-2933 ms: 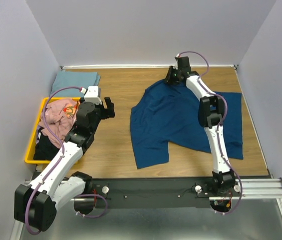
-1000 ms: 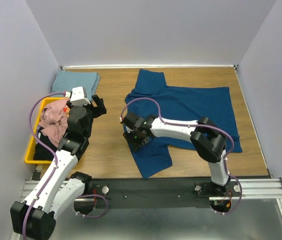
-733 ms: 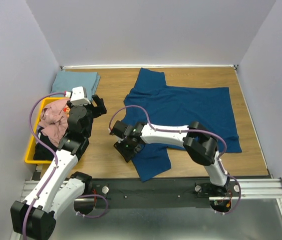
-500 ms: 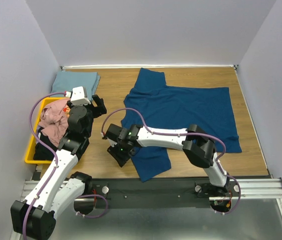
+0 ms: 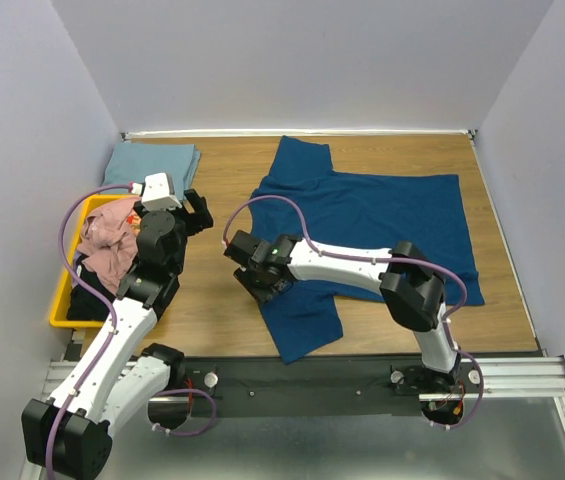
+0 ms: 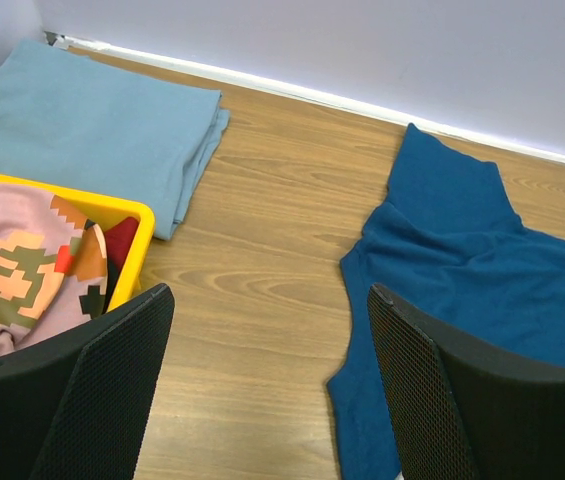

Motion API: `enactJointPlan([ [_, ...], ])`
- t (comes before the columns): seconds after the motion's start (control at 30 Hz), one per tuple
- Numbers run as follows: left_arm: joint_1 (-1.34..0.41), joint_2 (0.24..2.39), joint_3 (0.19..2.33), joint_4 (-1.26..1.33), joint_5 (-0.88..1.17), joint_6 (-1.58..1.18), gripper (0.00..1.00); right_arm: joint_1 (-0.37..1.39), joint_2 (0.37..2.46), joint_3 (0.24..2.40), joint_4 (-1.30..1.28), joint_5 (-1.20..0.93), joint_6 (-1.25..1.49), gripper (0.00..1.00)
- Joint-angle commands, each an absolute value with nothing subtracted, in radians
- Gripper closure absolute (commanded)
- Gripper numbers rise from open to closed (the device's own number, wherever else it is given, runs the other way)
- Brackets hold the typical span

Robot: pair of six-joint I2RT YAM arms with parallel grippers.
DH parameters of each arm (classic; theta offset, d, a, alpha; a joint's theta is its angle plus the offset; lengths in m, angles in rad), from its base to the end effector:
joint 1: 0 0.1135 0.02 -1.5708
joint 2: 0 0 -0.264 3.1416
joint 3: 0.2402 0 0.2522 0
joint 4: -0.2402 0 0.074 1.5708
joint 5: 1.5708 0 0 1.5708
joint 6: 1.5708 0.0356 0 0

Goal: Fold and stack the t-shirts
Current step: Flatten the tshirt out

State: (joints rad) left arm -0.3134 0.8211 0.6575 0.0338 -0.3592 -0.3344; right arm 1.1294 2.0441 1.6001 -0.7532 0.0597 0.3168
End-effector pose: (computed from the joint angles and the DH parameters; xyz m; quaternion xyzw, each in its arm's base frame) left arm 0.1922 -0.0491 0.3121 -0.1256 0.7381 -0.0793 0.6581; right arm 0.1845 0.3854 0.1955 -0.3831 0.9044 0.1008 0.1586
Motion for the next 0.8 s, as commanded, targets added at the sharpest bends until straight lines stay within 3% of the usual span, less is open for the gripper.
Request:
enactJointPlan([
  [0.0, -0.308, 0.808, 0.643, 0.029, -0.405, -0.339, 0.14, 1.14, 2.1, 1.617, -0.762, 0.097, 0.324, 0.55],
  [0.4, -0.308, 0.801, 0.643, 0.029, -0.394, -0.344, 0.15, 1.14, 2.154, 1.641, -0.762, 0.015, 0.307, 0.56],
  [0.5, -0.308, 0.799, 0.643, 0.029, -0.393, -0.344, 0.15, 1.141, 2.167, 1.637, -0.764, 0.006, 0.305, 0.6],
  [0.6, -0.307, 0.799, 0.644, 0.029, -0.393, -0.344, 0.15, 1.143, 2.18, 1.632, -0.769, 0.006, 0.302, 0.72],
  [0.73, -0.307, 0.799, 0.644, 0.029, -0.393, -0.344, 0.14, 1.149, 2.186, 1.637, -0.773, -0.043, 0.291, 0.98],
  [0.77, -0.307, 0.801, 0.644, 0.031, -0.393, -0.344, 0.15, 1.15, 2.187, 1.641, -0.776, -0.052, 0.288, 0.99],
])
